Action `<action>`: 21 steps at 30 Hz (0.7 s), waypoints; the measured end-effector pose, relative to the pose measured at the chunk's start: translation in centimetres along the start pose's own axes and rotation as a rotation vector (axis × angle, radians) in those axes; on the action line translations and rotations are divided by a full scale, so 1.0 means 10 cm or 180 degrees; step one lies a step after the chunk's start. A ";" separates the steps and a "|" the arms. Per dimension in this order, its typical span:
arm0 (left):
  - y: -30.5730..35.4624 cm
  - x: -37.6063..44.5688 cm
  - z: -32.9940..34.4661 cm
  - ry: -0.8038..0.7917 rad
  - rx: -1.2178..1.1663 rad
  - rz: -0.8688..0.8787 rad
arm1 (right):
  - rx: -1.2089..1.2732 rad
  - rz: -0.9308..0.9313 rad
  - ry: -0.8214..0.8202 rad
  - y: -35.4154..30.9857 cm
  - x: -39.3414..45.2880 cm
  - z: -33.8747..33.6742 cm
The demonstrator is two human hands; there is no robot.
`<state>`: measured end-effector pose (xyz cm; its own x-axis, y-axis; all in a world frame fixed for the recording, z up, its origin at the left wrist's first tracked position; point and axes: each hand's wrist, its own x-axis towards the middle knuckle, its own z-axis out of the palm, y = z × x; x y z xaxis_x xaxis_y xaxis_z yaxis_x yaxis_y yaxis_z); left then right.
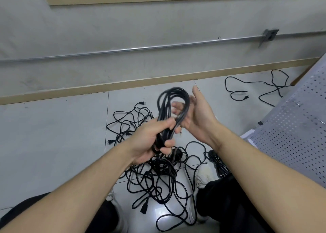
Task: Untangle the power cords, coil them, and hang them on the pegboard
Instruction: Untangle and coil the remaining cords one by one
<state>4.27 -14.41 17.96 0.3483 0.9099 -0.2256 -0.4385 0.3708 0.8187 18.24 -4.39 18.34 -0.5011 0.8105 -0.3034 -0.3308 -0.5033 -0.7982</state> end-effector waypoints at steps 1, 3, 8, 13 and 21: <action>0.04 0.01 -0.02 0.0060 -0.0033 0.0110 | -0.0108 0.0140 -0.0173 0.03 -0.01 0.00; 0.12 0.02 -0.06 0.0307 -0.0196 0.0311 | -0.1050 0.0320 -0.0474 0.13 0.02 -0.01; 0.24 0.03 -0.22 0.1106 -0.0518 0.0752 | -0.3708 0.0508 -0.1708 0.40 -0.04 0.04; 0.29 0.08 -0.42 0.2230 0.0301 0.1006 | -0.4652 0.0731 -0.1645 0.32 -0.04 0.00; 0.27 0.13 -0.55 0.2907 0.2717 0.0776 | -0.3568 -0.0189 -0.1139 -0.01 -0.16 -0.10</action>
<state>-1.02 -11.25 16.96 -0.5095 0.8601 -0.0238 0.3781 0.2487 0.8917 19.91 -5.33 18.41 -0.7635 0.6037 -0.2293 0.4371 0.2216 -0.8717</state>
